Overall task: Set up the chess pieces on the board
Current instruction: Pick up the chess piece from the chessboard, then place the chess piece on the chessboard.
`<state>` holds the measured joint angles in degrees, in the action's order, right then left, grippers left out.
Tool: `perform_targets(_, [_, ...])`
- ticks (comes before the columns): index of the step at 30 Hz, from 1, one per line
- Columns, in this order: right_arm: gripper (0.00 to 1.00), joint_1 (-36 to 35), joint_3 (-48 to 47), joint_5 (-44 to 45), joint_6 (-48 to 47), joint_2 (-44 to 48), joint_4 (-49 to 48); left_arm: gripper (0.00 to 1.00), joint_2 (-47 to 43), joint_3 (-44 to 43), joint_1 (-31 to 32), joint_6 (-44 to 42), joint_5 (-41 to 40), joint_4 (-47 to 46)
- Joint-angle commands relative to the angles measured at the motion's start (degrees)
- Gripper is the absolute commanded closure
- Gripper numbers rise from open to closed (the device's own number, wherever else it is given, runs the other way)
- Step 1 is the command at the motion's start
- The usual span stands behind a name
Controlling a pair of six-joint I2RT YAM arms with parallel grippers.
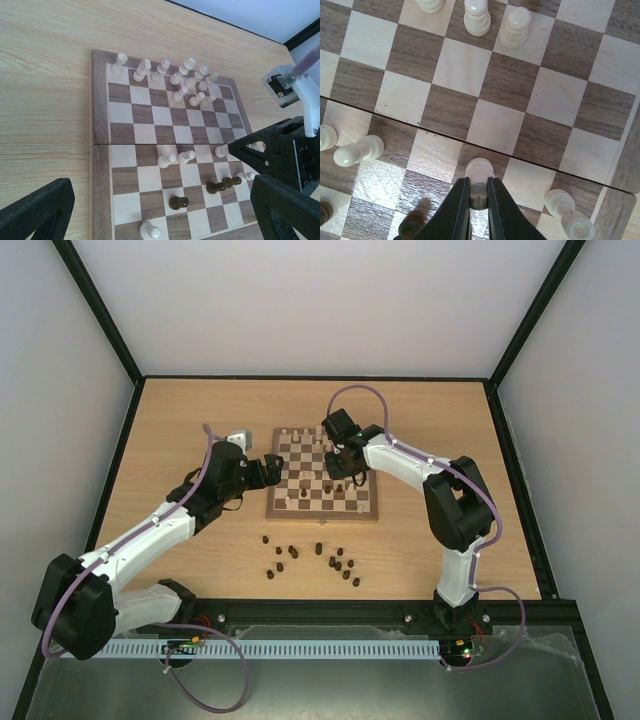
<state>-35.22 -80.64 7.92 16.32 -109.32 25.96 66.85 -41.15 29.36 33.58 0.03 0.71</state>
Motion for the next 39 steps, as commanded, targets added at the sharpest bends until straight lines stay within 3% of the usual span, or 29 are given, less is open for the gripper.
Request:
perform_targets(1, [0.91, -0.1, -3.4, 2.6, 0.2, -1.3, 6.2, 0.01, 0.6, 0.5, 0.2, -0.5, 0.6, -0.9])
perform_targets(10, [0.91, 5.5, -14.8, 6.7, 0.7, -1.1, 14.5, 0.00, -0.3, 0.6, 0.2, -0.6, 0.8, -0.7])
perform_targets(22, [0.91, 10.9, -33.3, 3.3, 0.1, -14.7, 19.8, 0.01, 0.0, 0.5, -0.1, -0.7, 0.9, -0.6])
perform_targets(39, [0.91, 10.9, -34.8, -2.0, -0.6, -20.2, 18.0, 0.00, 0.1, 0.5, -0.3, -0.8, 0.8, -0.5])
